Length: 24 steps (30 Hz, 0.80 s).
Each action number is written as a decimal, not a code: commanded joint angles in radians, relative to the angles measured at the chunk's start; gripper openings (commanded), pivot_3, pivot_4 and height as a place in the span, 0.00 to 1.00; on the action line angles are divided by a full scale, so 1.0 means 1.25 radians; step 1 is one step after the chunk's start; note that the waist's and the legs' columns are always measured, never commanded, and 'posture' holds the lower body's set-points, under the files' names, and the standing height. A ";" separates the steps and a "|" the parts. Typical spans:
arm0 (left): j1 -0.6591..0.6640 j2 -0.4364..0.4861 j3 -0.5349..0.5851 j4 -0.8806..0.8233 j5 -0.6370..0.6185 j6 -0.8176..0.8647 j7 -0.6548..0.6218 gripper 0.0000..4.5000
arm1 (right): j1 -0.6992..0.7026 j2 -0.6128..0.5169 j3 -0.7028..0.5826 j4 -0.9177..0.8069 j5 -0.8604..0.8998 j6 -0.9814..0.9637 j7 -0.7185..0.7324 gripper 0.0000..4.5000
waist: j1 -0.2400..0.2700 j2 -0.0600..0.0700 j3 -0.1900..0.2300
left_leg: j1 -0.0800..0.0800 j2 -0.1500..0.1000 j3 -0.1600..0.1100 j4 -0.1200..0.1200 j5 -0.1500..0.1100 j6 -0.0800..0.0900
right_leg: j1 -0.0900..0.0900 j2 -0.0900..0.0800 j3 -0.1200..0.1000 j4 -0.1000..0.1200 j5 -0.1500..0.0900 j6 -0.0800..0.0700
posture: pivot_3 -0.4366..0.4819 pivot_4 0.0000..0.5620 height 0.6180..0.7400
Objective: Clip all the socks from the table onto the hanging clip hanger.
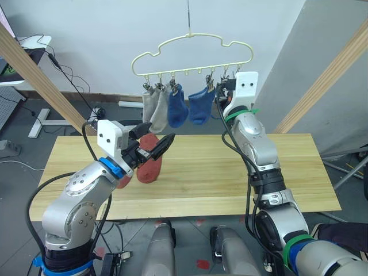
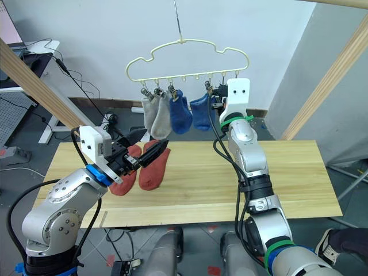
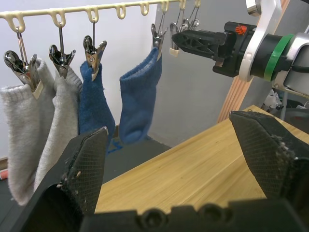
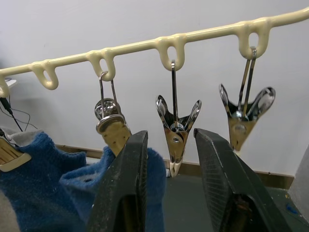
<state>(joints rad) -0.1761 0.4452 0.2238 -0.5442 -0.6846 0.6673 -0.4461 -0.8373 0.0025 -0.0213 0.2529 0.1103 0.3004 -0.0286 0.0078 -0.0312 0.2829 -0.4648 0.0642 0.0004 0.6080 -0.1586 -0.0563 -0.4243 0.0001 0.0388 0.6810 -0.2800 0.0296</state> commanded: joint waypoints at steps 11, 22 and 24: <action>-0.007 0.001 0.008 -0.029 -0.018 -0.014 0.006 1.00 | -0.079 0.016 -0.024 0.069 -0.008 -0.060 -0.022 0.35 | 0.000 0.000 0.000 | 0.000 0.000 0.000 0.000 0.000 0.000 | 0.000 0.000 0.000 0.000 0.000 0.000 | 0.62 0.52 1.00; 0.000 -0.001 0.003 -0.035 -0.018 -0.014 0.015 1.00 | -0.104 0.014 -0.034 0.111 -0.010 -0.088 -0.020 0.35 | 0.002 0.000 0.000 | 0.000 0.000 0.000 0.000 0.000 0.000 | 0.000 0.000 0.000 0.000 0.000 0.000 | 0.63 0.53 1.00; 0.000 -0.001 0.003 -0.035 -0.018 -0.014 0.016 1.00 | -0.106 0.015 -0.035 0.114 -0.009 -0.088 -0.019 0.35 | 0.002 0.000 0.000 | 0.000 0.000 0.000 0.000 0.000 0.000 | 0.000 0.000 0.000 0.000 0.000 0.000 | 0.63 0.53 1.00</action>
<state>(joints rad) -0.1792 0.4444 0.2236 -0.5444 -0.6882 0.6673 -0.4252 -0.9369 0.0182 -0.0571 0.4161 0.0999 0.2141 -0.0489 0.0102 -0.0309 0.2831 -0.4648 0.0642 0.0003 0.6079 -0.1586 -0.0563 -0.4243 0.0000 0.0386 0.6810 -0.2799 0.0294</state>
